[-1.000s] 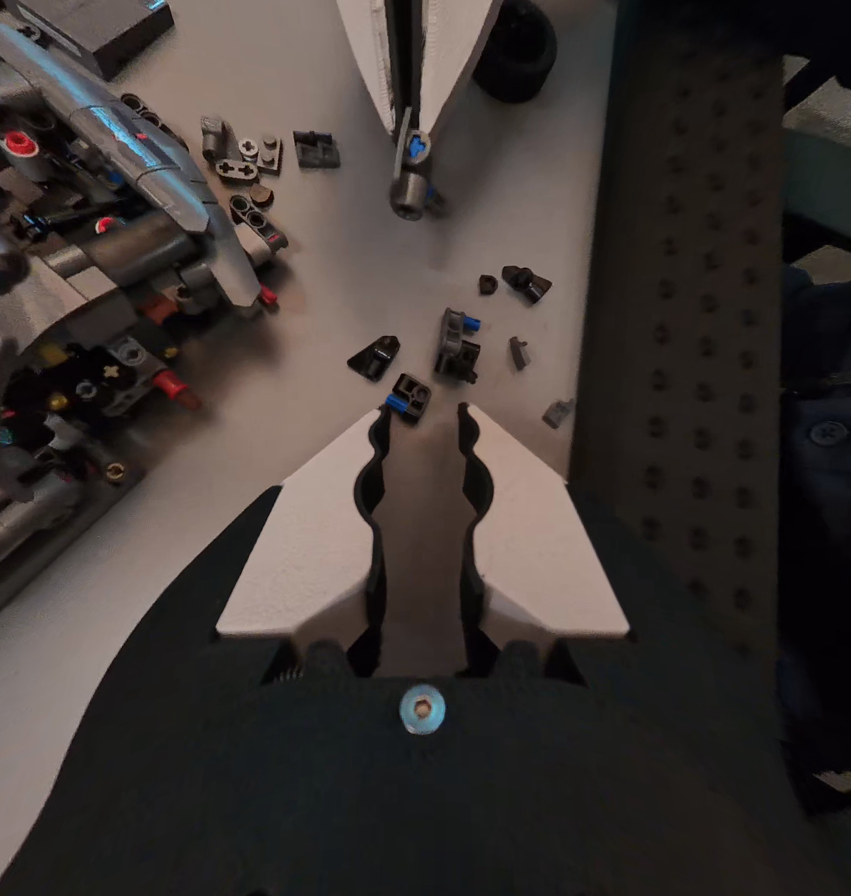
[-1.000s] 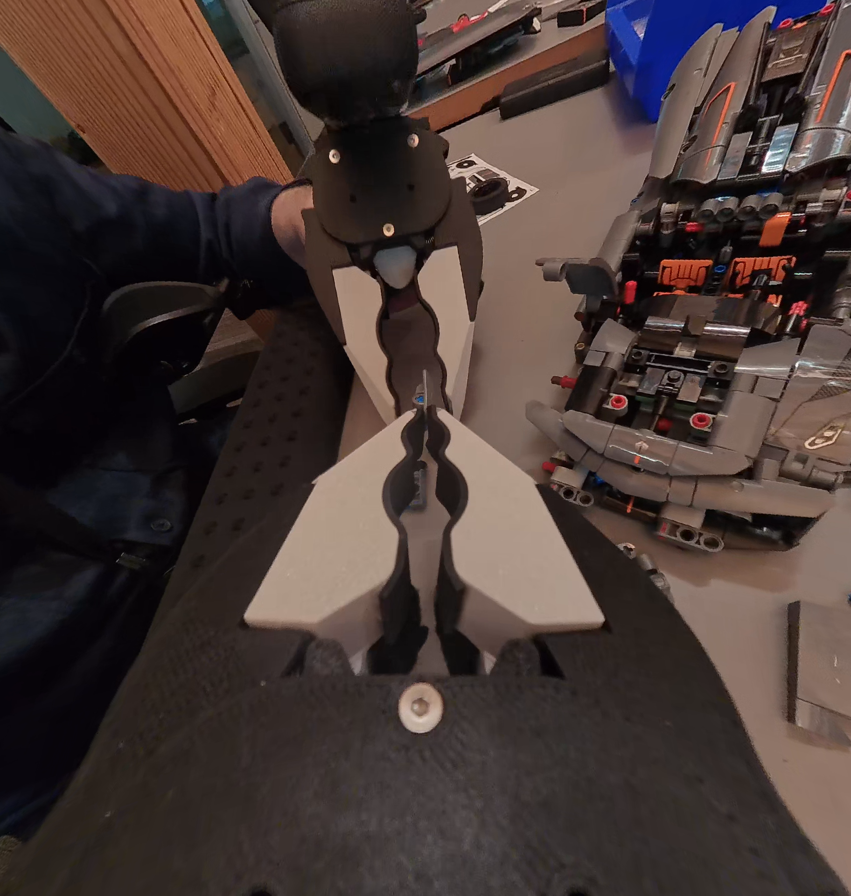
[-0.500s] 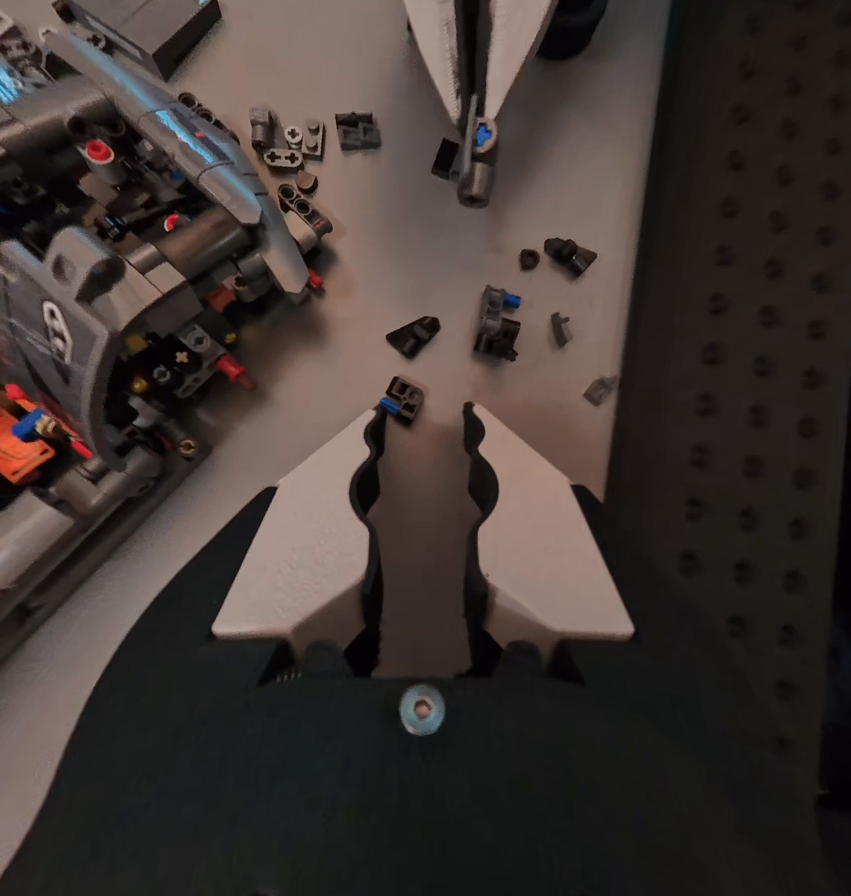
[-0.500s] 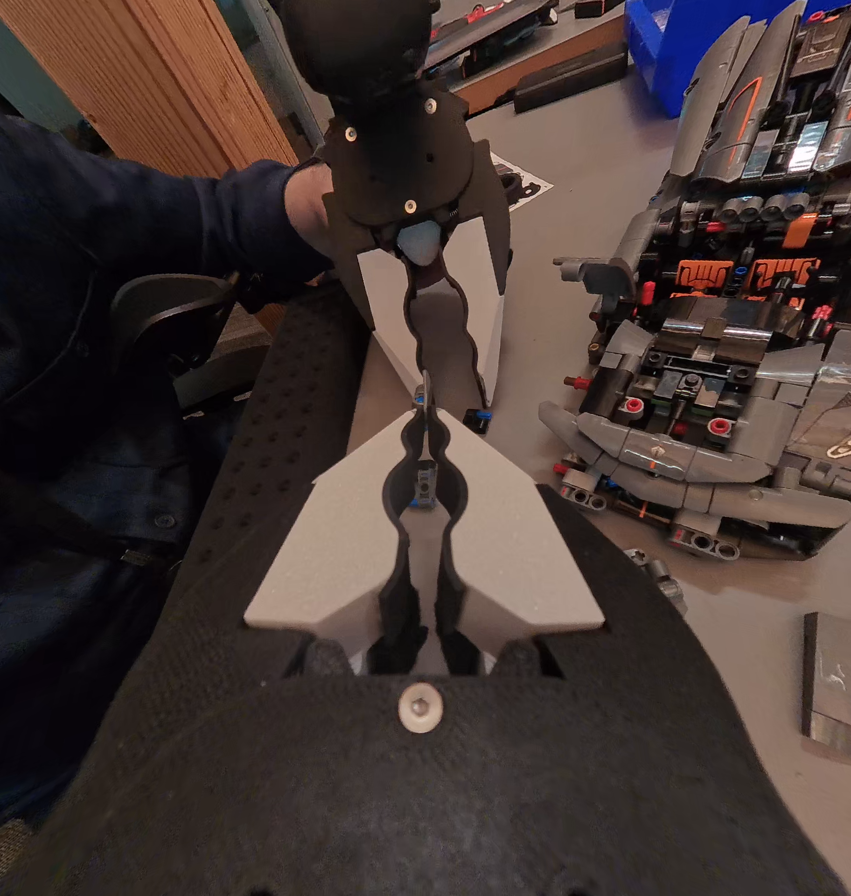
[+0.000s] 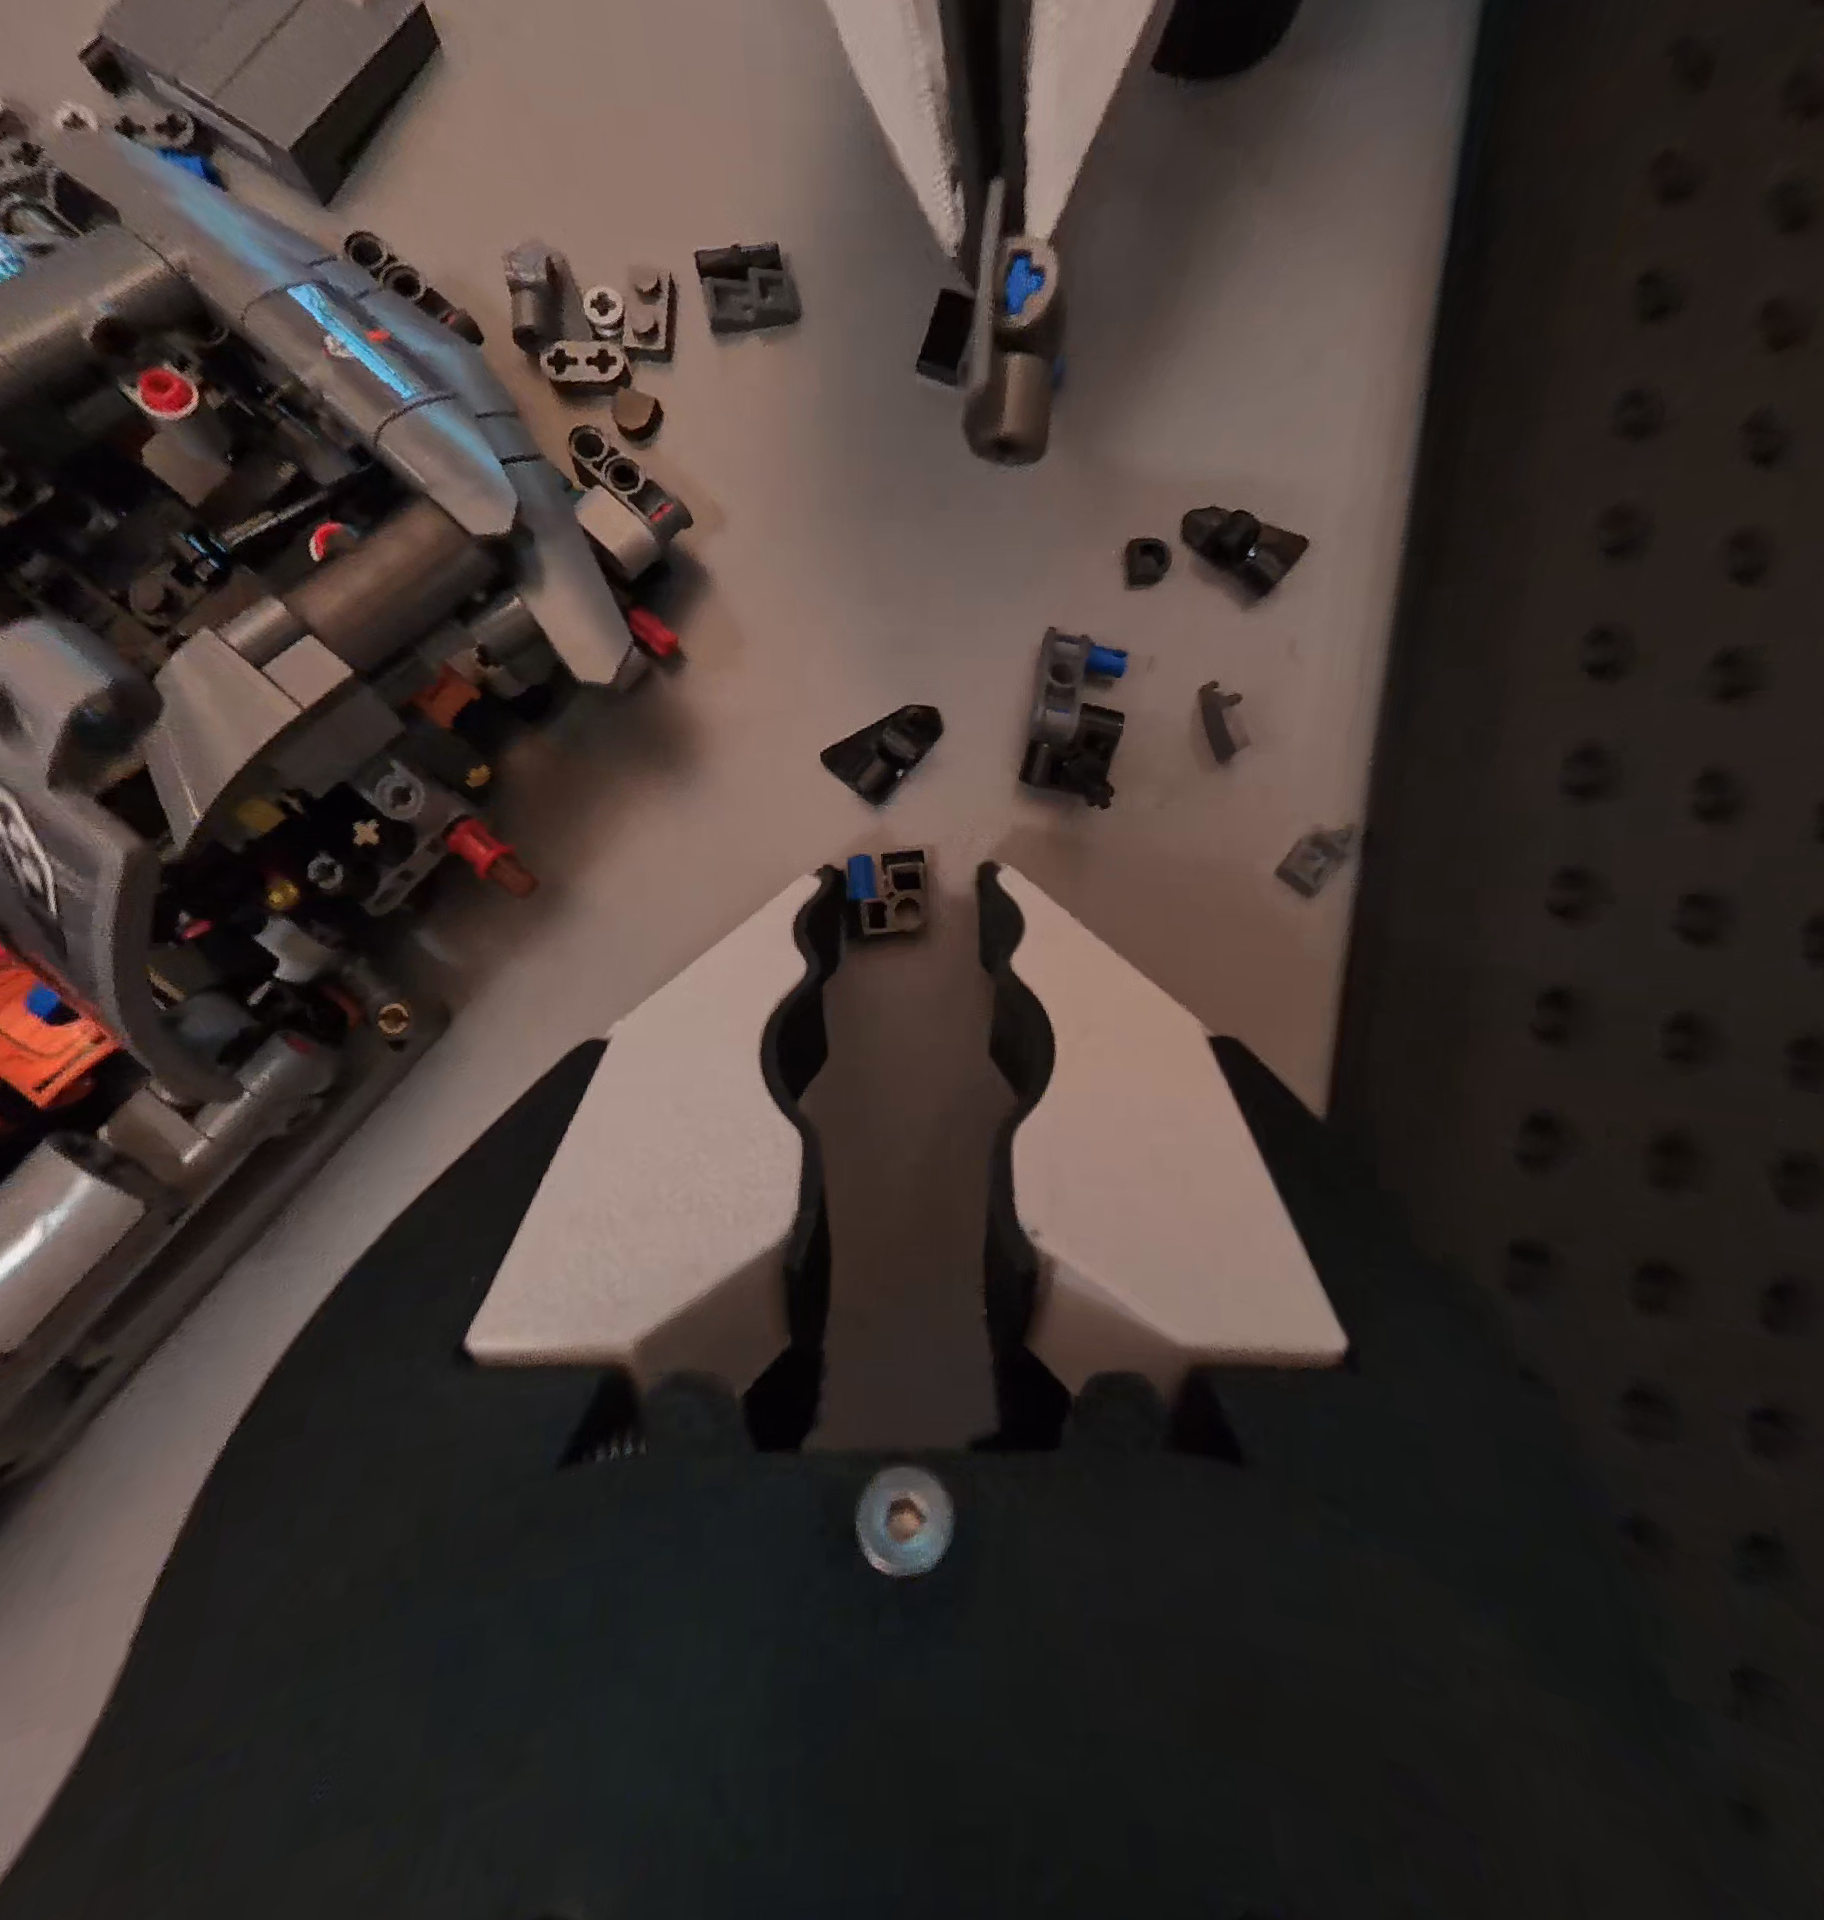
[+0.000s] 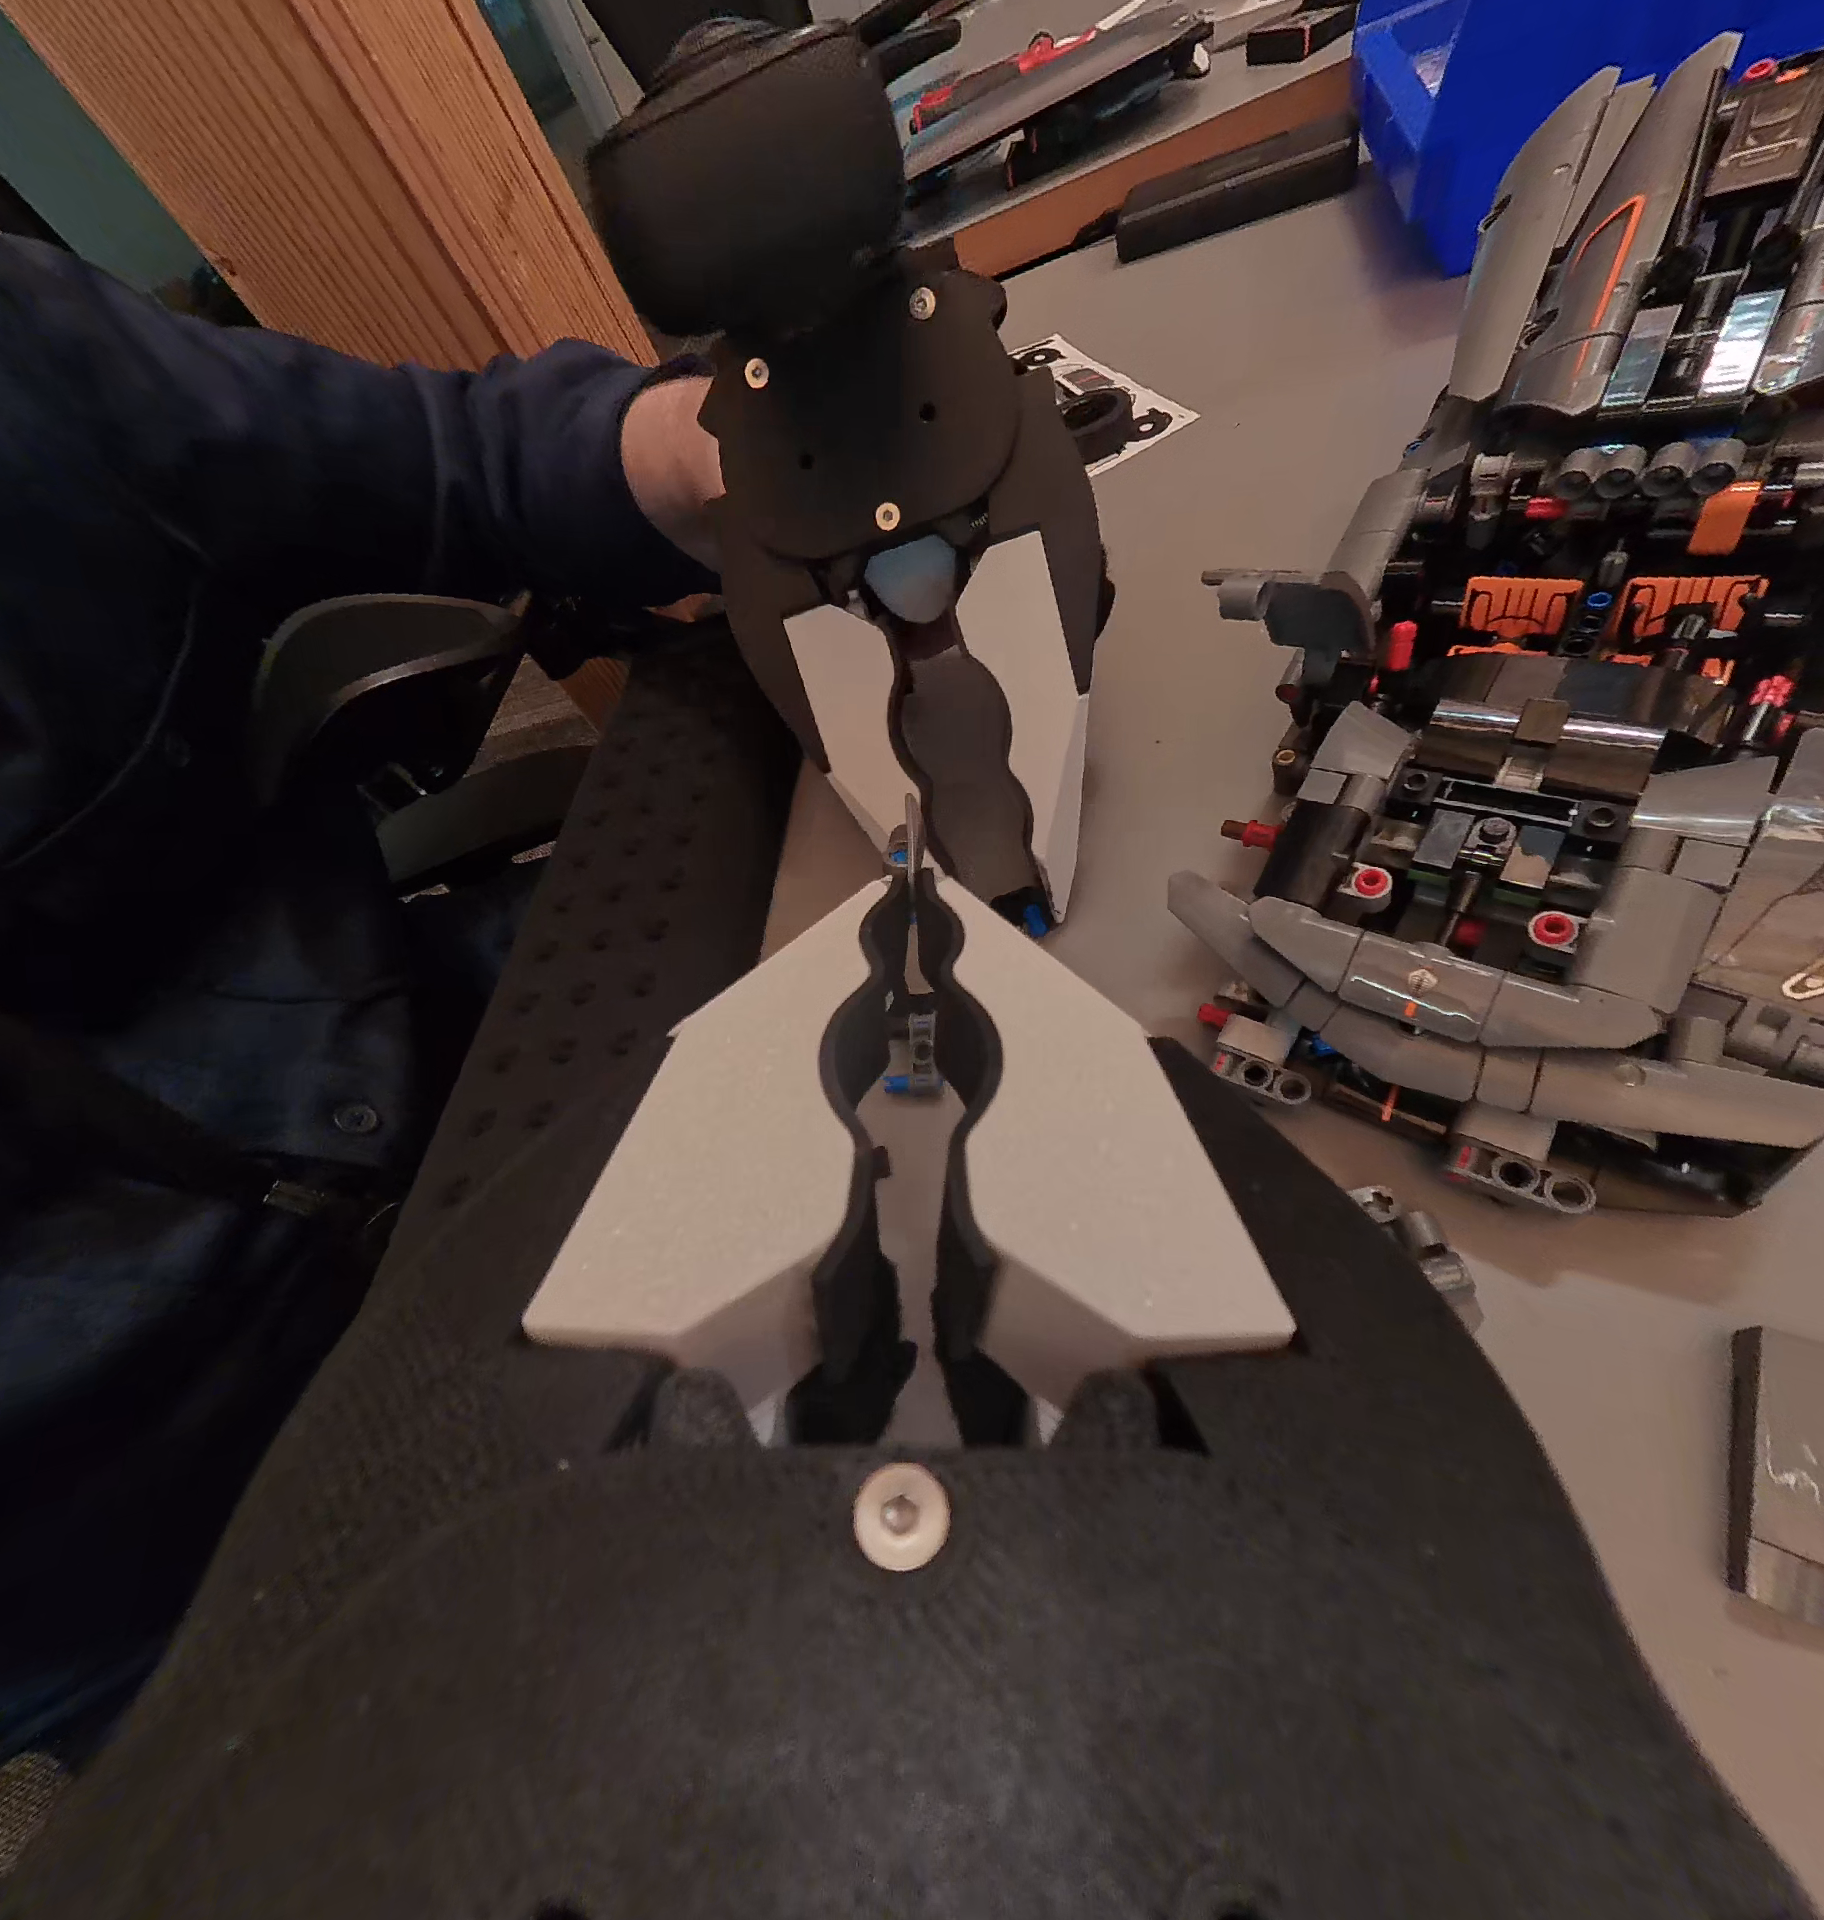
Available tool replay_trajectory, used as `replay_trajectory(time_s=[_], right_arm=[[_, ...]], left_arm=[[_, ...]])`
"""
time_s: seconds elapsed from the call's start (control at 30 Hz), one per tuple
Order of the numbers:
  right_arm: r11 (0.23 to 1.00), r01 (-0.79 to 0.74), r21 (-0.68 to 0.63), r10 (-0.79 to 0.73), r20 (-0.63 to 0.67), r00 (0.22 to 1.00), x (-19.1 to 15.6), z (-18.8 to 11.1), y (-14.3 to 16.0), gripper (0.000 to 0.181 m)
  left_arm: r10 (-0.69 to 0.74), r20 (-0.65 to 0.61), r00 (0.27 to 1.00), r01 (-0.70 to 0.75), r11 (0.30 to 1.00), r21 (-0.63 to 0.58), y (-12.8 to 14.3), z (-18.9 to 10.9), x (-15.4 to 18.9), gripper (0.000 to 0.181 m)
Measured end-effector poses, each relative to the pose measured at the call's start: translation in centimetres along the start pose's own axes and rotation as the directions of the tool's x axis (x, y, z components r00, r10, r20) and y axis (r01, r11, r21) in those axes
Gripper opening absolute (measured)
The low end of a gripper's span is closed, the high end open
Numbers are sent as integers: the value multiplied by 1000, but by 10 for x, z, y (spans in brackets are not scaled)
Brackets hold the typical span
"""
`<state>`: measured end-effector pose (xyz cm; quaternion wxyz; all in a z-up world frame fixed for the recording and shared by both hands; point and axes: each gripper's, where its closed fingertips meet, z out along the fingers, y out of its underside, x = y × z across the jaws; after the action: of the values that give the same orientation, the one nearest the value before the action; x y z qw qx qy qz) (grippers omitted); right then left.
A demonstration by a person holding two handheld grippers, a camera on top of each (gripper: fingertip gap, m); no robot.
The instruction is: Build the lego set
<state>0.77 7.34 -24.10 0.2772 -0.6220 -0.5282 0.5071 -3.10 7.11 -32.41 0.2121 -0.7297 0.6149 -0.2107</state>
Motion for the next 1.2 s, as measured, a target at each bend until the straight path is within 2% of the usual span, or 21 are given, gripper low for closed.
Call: replay_trajectory(time_s=[0.17, 0.23, 0.3, 0.4, 0.47, 0.57, 0.67, 0.77, 0.83, 1.2], right_arm=[[1000, -2, -6, 2, 4, 1000, -1, 1, 1, 0], [1000, -8, -7, 8, 5, 1000, -1, 1, 1, 0], [1000, -19, -6, 19, 1, 1000, 1, 0, 1, 0], [999, -47, 13, 47, 9, 999, 2, -1, -1, 0], [997, -67, 33, 67, 23, 998, 1, -2, -4, 0], [992, -96, 84, 92, 50, 994, 0, -6, -12, 0], [982, -130, 137, 119, 85, 989, -1, -11, -19, 0], [974, -152, 168, 137, 93, 986, 1, -15, -23, 0], [973, -157, 170, 142, 95, 985, 2, -15, -23, 0], [970, -167, 178, 150, 104, 983, 2, -16, -24, 0]], left_arm=[[-27, 26, 999, 27, 1000, 7, 2, -2, -3, 26], [-12, 41, 999, 12, 1000, 4, 2, -1, -4, 13], [-3, 47, 999, 3, 1000, 0, 3, -1, -3, 13], [67, 133, 989, -71, 997, 29, 0, -4, -8, 13], [121, 245, 962, -143, 987, 73, -12, -17, -16, 13], [240, 407, 881, -324, 934, 152, -45, -47, -17, 13], [356, 540, 763, -482, 869, 108, -67, -62, -14, 13], [431, 591, 682, -567, 822, 55, -76, -63, -9, 12], [452, 607, 653, -593, 804, 39, -78, -62, -7, 13], [482, 642, 596, -632, 775, 5, -83, -64, -4, 13]])
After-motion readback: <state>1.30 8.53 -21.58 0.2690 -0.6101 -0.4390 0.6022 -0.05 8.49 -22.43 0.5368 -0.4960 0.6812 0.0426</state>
